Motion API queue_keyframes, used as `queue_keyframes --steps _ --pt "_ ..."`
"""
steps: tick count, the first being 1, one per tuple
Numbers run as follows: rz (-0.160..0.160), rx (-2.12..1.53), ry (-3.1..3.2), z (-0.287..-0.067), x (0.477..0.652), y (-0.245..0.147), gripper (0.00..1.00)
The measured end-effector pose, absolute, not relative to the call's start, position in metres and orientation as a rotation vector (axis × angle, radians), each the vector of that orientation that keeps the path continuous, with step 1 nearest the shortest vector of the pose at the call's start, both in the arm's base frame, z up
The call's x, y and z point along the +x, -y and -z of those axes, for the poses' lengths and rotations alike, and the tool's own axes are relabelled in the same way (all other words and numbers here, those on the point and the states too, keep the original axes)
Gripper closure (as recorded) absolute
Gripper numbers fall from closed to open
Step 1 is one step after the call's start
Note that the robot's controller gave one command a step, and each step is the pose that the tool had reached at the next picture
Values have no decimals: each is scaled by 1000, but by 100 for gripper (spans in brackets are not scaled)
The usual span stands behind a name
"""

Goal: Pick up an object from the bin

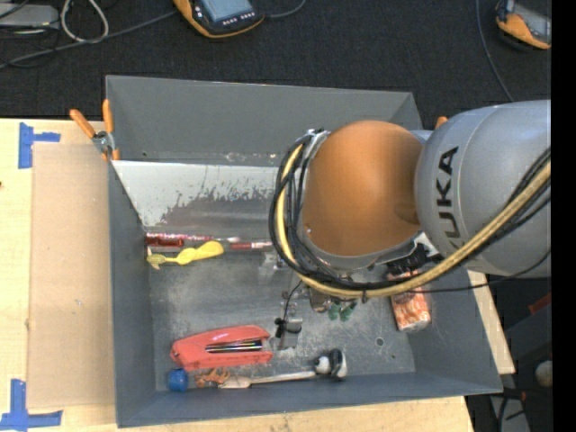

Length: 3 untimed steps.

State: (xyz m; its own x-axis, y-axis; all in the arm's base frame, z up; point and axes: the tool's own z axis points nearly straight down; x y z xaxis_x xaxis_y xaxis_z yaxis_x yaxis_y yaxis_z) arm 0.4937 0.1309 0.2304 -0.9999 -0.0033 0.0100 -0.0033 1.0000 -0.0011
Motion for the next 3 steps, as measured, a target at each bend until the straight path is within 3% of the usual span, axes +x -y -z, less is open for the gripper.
queue_keyframes --steps 1,2,3 --pt "0 -3 3140 -235 495 -130 0" --pt "2 -87 3141 -146 492 -151 0" --pt "0 -90 3139 -120 487 -159 0"
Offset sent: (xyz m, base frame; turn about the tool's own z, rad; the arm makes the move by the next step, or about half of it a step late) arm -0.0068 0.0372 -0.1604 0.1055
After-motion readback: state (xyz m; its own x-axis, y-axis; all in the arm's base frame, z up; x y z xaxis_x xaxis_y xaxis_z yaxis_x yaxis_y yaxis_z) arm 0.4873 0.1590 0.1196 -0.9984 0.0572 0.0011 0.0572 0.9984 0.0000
